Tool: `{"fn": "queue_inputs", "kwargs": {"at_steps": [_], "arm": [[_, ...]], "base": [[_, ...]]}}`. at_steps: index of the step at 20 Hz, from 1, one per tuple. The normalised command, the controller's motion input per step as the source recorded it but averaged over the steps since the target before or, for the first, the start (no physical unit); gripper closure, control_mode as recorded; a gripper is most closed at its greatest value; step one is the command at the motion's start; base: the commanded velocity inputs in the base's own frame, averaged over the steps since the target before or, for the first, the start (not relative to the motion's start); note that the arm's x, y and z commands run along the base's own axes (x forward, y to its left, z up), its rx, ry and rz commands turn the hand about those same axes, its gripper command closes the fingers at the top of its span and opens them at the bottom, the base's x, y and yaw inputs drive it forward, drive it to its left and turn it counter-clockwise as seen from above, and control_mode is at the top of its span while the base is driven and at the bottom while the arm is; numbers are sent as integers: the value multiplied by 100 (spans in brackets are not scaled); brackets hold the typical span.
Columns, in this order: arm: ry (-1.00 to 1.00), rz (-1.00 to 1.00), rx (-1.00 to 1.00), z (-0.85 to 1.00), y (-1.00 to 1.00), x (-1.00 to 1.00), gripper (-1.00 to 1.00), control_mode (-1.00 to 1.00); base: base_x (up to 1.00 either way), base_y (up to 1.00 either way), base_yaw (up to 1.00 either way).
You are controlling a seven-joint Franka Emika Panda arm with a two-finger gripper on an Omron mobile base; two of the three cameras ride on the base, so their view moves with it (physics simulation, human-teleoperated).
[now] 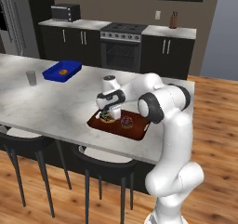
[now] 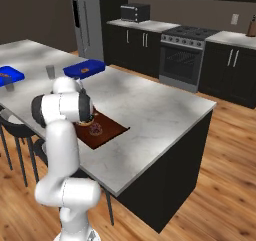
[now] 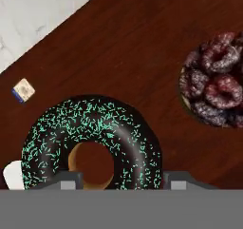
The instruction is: Take the cake and donut from the fridge and place them on the empty tray on the dining counter.
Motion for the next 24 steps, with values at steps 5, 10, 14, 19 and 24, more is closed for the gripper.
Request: {"fn": "queue_inputs", "kwargs": {"at_steps": [5, 10, 14, 19, 24], "arm": [[-34, 0, 9, 42, -8, -32, -100, -100], [-56, -2, 18, 91, -41, -93, -100, -100], [-67, -6, 19, 84, -52, -100, -100, -100], [-42, -16, 15, 68, -52, -100, -100, -100], [-15, -25, 11, 61, -58, -100, -100, -100]], "base": [[0, 0, 0], [0, 0, 0], [0, 0, 0], [0, 0, 0], [0, 0, 0]]}}
